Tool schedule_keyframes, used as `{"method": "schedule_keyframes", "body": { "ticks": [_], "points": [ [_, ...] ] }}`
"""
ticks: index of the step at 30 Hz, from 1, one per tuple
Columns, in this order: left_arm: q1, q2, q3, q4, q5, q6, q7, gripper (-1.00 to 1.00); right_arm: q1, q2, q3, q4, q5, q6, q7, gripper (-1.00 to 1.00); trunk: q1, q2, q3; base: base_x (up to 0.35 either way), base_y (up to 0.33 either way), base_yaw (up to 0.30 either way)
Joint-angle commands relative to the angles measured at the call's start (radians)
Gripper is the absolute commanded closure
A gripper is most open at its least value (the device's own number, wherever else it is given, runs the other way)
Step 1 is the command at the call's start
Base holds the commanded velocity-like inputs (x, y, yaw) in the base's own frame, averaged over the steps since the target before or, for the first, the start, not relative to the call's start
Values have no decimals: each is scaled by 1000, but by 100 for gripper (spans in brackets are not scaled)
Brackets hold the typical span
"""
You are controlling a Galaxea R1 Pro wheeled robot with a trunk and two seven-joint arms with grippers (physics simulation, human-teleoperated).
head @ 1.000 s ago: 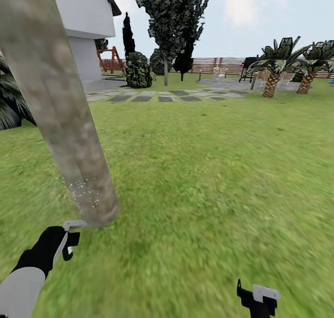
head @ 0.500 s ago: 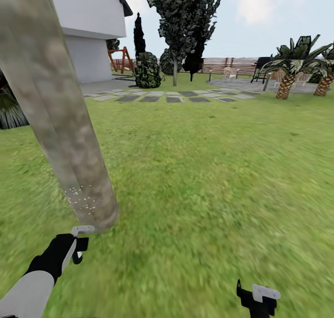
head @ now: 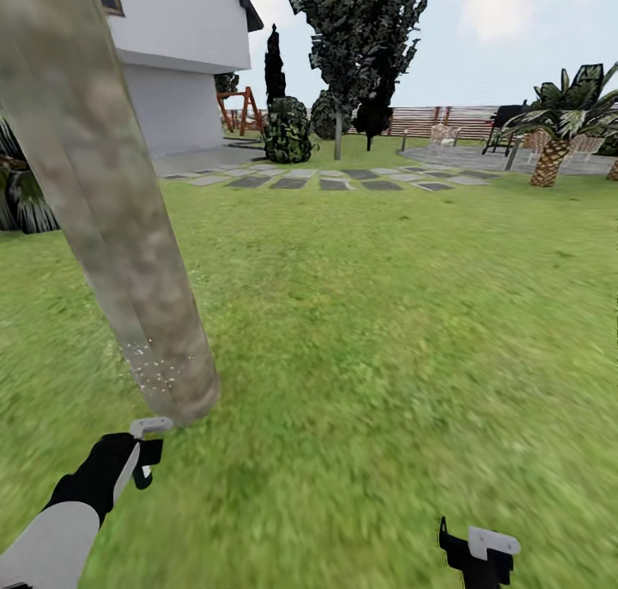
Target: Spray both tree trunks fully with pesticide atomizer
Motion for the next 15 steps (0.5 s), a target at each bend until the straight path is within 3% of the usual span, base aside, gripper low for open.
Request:
{"method": "schedule_keyframes", "body": {
  "ticks": [1, 15],
  "points": [
    [0, 0, 0, 0, 0, 0, 0, 100, 0, 0, 0, 0, 0, 0, 0, -100, 0, 0, 0, 85, -267, 0],
    [0, -2, 0, -1, 0, 0, 0, 100, 0, 1, 0, 0, 0, 0, 0, -100, 0, 0, 0, 158, -247, 18]
  ]
}}
